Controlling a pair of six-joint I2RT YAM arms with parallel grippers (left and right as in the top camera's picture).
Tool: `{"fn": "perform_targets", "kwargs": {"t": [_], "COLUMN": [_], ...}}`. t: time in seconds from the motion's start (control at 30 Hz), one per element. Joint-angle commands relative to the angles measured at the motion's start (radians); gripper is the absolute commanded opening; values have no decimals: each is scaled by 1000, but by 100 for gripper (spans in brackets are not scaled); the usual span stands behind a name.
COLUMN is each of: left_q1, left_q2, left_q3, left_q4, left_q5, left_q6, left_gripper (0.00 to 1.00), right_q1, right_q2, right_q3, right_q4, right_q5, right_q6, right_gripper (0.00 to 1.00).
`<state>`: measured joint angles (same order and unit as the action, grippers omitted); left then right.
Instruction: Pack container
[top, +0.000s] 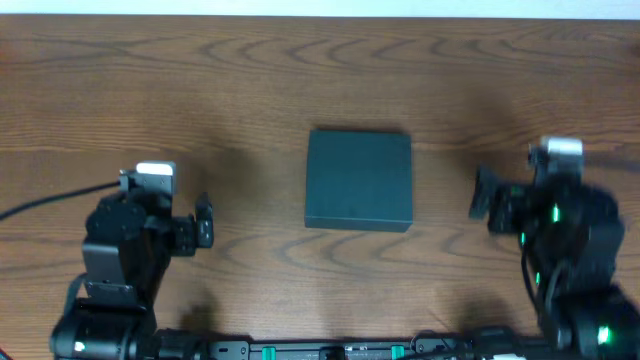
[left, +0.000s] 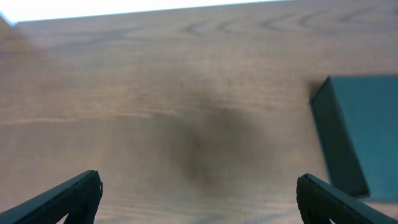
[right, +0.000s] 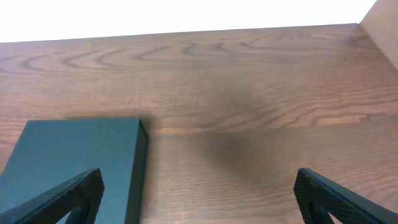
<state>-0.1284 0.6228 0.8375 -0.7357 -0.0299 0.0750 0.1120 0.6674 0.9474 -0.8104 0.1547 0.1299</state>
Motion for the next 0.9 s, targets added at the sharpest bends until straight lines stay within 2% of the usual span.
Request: {"fn": "perform_targets", "kwargs": {"t": [0.0, 0.17, 0.87], "left_q1": [-2, -2, -2], "left_q2": [-44, -40, -38], "left_q3": [-25, -25, -25], "left_q4": [12, 5, -22], "left_q5": [11, 11, 11], "left_q6": [-9, -9, -9], "left_gripper": [99, 99, 99], "right_q1": [10, 10, 10], "right_q2": [-103, -179, -178], "right_q3": [-110, -168, -168], "right_q4": [24, -12, -232], "right_q5": [-3, -5, -5], "right_q6": [-5, -4, -4], "right_gripper": [99, 99, 99]}}
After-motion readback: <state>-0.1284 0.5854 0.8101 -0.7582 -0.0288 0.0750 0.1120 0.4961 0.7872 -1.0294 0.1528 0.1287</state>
